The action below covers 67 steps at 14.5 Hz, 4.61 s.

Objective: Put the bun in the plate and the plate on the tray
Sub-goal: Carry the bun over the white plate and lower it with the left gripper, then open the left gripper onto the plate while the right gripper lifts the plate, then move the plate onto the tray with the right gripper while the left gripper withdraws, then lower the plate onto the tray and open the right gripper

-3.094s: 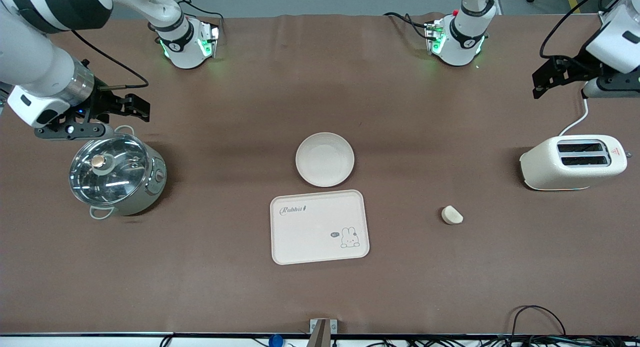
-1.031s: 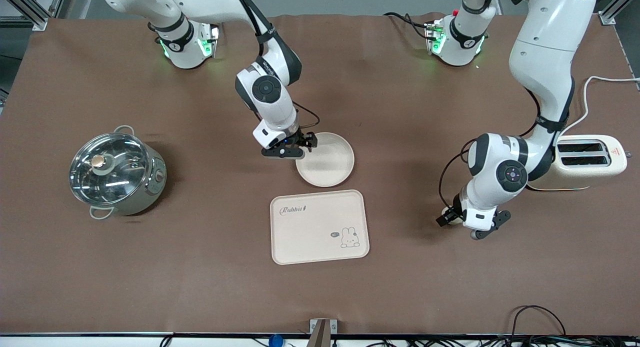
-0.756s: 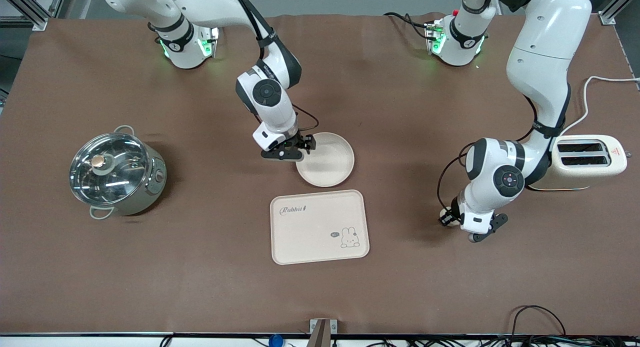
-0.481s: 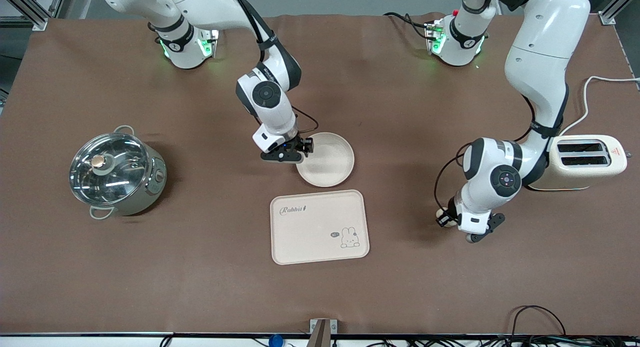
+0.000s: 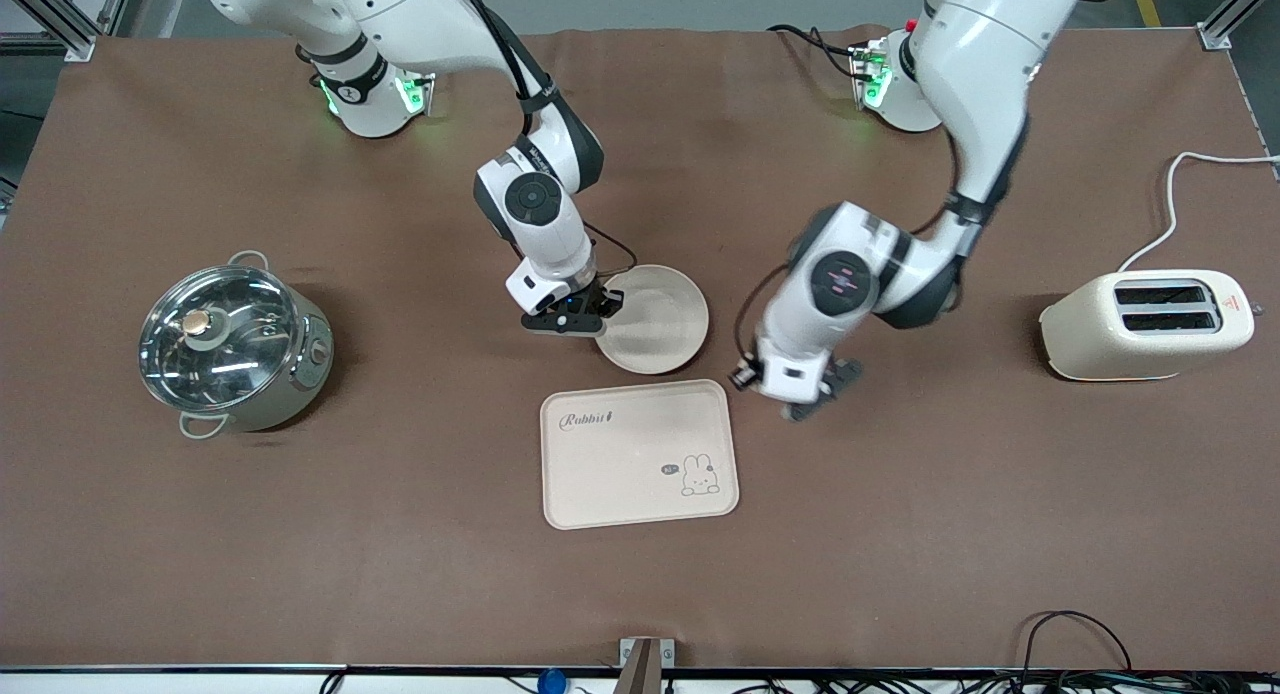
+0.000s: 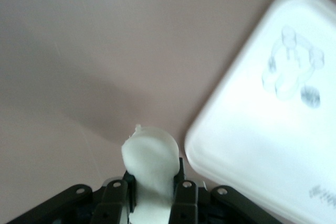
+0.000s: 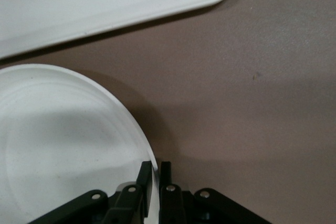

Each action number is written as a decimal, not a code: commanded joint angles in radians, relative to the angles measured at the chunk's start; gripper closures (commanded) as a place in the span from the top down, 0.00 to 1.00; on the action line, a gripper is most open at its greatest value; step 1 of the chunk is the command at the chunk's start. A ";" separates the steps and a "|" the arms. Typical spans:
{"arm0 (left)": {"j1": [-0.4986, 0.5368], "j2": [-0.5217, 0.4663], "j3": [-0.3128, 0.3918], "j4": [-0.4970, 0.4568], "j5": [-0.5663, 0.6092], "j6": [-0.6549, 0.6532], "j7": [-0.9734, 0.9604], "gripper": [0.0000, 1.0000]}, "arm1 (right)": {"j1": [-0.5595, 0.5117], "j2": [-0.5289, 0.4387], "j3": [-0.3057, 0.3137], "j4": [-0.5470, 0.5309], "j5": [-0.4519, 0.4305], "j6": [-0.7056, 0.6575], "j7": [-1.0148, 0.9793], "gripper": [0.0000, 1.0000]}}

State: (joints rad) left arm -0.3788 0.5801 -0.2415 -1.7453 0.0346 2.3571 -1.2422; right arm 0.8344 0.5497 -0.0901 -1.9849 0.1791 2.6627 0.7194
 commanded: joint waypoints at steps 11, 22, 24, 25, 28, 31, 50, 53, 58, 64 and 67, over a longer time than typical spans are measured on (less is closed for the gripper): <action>-0.206 0.060 0.011 0.003 -0.004 0.040 -0.342 1.00 | -0.003 0.006 0.004 -0.006 0.016 0.000 0.008 0.00; 0.082 -0.196 0.024 0.259 0.053 -0.466 0.173 1.00 | -0.118 -0.024 0.000 0.254 0.022 -0.296 0.083 0.00; 0.145 -0.255 0.022 0.257 0.122 -0.478 0.295 1.00 | -0.155 0.048 0.003 0.346 0.022 -0.290 0.084 0.00; 0.170 -0.276 0.022 0.259 0.140 -0.508 0.364 1.00 | -0.169 0.090 0.003 0.395 0.023 -0.288 0.083 0.00; 0.268 -0.353 0.022 0.262 0.143 -0.573 0.576 1.00 | -0.253 0.194 0.006 0.532 0.032 -0.285 0.083 0.00; 0.326 -0.419 0.022 0.262 0.143 -0.648 0.787 1.00 | -0.288 0.283 0.006 0.618 0.040 -0.198 0.086 0.00; 0.368 -0.691 0.091 0.090 -0.029 -0.808 1.112 1.00 | -0.167 0.291 -0.002 0.470 0.026 -0.044 0.161 0.00; 0.367 -0.688 0.088 0.093 -0.029 -0.808 1.104 1.00 | -0.160 0.265 -0.002 0.384 0.017 0.023 0.134 0.00; 0.367 -0.681 0.087 0.102 -0.029 -0.808 1.099 1.00 | -0.172 0.234 0.000 0.348 0.019 0.014 0.087 0.01; 0.373 -0.680 0.088 0.102 -0.029 -0.808 1.104 1.00 | -0.182 0.234 0.000 0.359 0.034 0.017 0.117 0.76; 0.371 -0.681 0.088 0.102 -0.029 -0.808 1.112 1.00 | -0.190 0.233 -0.002 0.370 0.034 0.023 0.179 1.00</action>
State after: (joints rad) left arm -0.0106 -0.1002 -0.1535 -1.6521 0.0193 1.5598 -0.1446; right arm 0.6558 0.8097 -0.0977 -1.5936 0.2032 2.6822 0.8656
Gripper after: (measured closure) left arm 0.000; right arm 0.352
